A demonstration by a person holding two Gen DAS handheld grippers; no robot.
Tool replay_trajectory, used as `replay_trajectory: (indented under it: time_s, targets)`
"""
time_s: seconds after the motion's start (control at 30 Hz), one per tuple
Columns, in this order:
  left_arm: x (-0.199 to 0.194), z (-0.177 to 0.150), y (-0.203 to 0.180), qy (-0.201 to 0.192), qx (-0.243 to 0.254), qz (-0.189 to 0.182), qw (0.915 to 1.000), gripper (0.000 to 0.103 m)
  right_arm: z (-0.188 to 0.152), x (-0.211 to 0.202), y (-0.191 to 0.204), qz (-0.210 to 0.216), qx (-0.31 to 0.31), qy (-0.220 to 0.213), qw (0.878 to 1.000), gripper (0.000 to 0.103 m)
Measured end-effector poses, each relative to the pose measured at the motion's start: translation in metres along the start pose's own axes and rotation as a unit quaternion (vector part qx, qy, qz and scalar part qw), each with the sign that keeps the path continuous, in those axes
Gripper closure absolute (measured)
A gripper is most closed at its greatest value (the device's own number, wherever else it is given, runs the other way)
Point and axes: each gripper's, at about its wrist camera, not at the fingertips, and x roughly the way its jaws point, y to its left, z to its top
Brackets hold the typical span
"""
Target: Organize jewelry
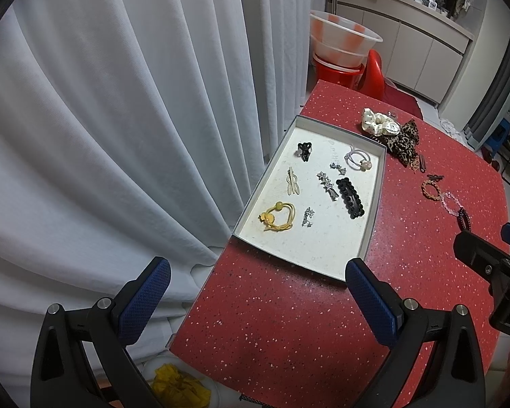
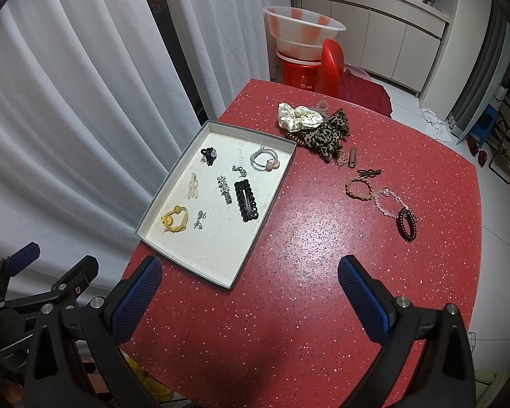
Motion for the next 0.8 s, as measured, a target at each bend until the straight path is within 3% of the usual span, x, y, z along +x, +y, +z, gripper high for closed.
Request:
replay_trajectory:
  time_s: [0.8]
  targets:
    - [0.0047,0.0015,-0.0046,0.003,0.0,0.003,1.0,0.0,0.0007,0.0057,0.0007,0.005,-0.001,0.006,1.0,0.0]
